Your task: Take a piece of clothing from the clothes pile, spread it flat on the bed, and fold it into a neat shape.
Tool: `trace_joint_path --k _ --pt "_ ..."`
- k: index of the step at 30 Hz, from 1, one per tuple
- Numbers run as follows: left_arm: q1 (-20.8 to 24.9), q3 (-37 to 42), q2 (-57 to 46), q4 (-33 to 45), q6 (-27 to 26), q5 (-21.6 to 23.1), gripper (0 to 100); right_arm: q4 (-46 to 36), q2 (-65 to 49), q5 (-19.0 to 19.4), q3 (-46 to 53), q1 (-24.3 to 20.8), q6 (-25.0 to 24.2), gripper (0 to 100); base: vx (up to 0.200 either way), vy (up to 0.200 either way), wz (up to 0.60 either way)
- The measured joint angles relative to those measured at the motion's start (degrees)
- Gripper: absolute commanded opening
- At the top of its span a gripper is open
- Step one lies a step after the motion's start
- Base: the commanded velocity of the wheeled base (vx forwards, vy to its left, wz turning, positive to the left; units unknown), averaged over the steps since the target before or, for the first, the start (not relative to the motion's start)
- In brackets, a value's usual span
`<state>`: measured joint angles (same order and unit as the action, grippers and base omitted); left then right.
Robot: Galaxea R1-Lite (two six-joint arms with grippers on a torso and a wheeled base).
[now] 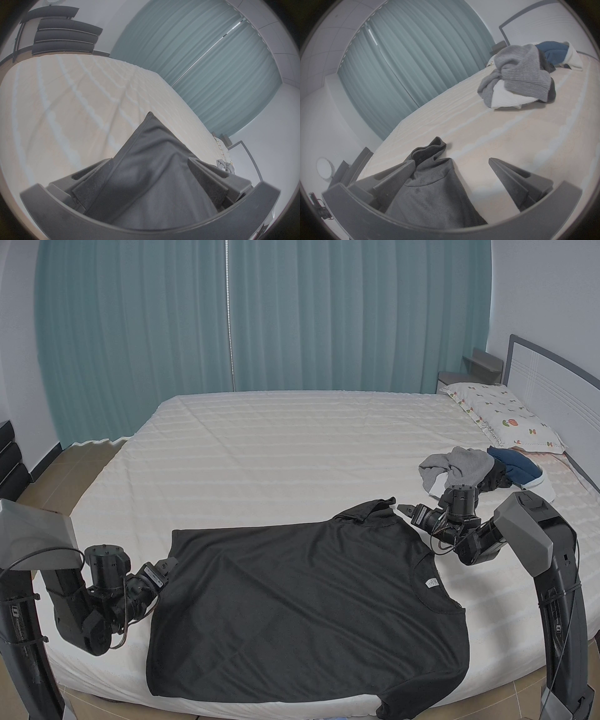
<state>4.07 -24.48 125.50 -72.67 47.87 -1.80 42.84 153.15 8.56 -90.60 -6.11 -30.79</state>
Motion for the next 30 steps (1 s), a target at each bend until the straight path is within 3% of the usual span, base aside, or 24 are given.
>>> trace_joint_path --k 8,18,21,26,27,30 --pt "-1.49 -20.2 3.08 14.92 -0.52 0.24 100 -2.77 -0.34 1.71 -0.99 0.74 -2.76 100 0.0 0.0 0.0" --pt "-3.3 -47.07 13.93 29.21 -2.17 0.17 100 -4.44 0.74 2.39 -3.08 1.07 -5.55 100 0.0 0.0 0.0" --pt "-3.77 -51.59 17.6 33.65 -2.8 0.02 100 -4.9 1.56 2.13 -4.72 1.12 -6.07 100 0.0 0.0 0.0" --pt "-4.38 -54.6 20.81 34.44 -3.34 -0.07 100 -5.42 2.86 0.88 -7.36 0.9 -6.46 100 0.0 0.0 0.0" --pt "-4.38 -54.91 21.25 34.46 -3.36 -0.07 0 -5.6 3.05 0.83 -7.69 0.88 -6.49 100 0.0 0.0 0.0" --pt "-4.47 -55.48 22.08 34.38 -3.43 -0.09 0 -5.81 3.33 0.83 -8.52 0.84 -6.49 100 0.0 0.0 0.0"
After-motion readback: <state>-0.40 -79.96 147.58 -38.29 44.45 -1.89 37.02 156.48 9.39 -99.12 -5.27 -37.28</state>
